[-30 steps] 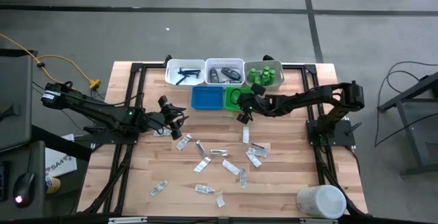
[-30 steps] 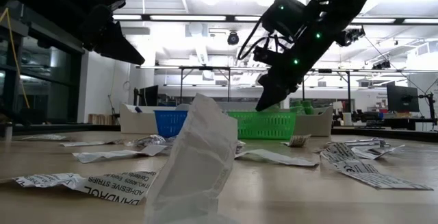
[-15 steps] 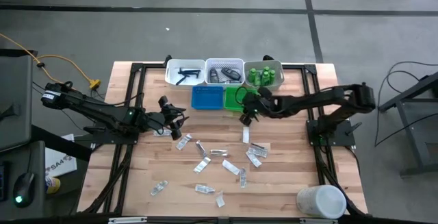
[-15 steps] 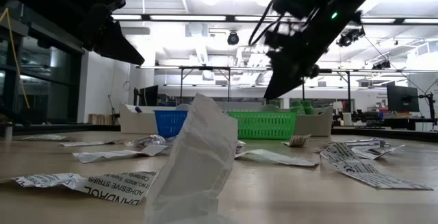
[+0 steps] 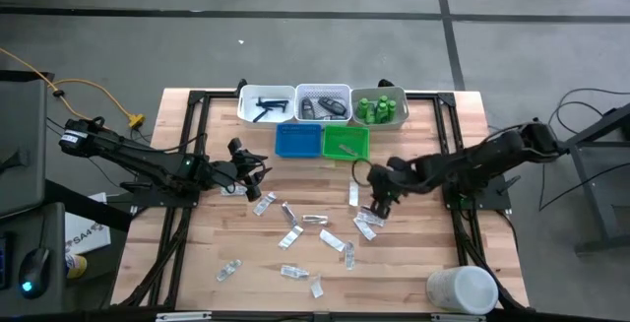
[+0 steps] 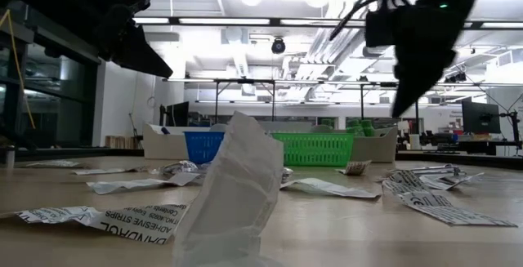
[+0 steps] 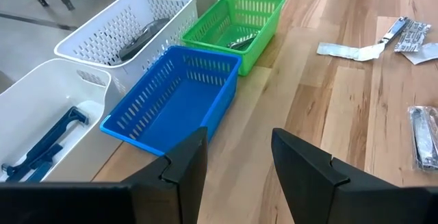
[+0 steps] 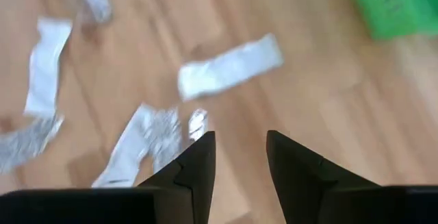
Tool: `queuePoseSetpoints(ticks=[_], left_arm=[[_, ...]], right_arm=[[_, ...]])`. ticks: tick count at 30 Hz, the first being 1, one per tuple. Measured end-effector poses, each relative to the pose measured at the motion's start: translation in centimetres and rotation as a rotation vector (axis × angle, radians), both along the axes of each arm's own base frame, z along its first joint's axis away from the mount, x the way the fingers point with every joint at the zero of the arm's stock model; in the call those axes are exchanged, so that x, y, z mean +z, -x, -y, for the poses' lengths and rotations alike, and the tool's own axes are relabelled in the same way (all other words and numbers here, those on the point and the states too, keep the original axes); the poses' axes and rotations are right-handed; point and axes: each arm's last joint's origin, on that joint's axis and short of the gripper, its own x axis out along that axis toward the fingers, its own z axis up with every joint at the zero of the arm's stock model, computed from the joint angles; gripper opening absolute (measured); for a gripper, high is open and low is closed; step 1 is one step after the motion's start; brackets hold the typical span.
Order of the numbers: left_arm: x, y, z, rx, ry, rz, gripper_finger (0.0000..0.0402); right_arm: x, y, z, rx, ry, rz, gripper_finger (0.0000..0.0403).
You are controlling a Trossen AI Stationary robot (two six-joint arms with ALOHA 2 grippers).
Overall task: Pick & Place Travel size toiletries
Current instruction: Put the silver nail clipper into the green basket
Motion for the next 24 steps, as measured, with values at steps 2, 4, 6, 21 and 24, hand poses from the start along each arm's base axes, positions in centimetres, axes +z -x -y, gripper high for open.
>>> queuePoseSetpoints(ticks=[2,4,6,21,24], left_arm=[[0.0,0.0,0.0,0.0,0.0,0.001,0.0161],[0.0,0.0,0.0,0.0,0.0,0.001,0.0161],[0.0,0.0,0.0,0.0,0.0,0.0,0.0161],[0.0,0.0,0.0,0.0,0.0,0.0,0.0161],[0.0,0.0,0.0,0.0,0.0,0.0,0.0161]], right_arm=[[-0.2,0.4,-1.1,0.03,-0.003,-0.023,0.0123],[-0.2,0.7,-2.0,0.058,-0.003,-0.028,0.0123],[-0.2,0.9,-2.8,0.072,-0.006,-0.024,0.0123],[-4.0,0.5,-6.0,0.067,0.073,-0.126,0.0123],[-4.8,0.3,-6.0,0.056,0.084,-0.157,0.0123]])
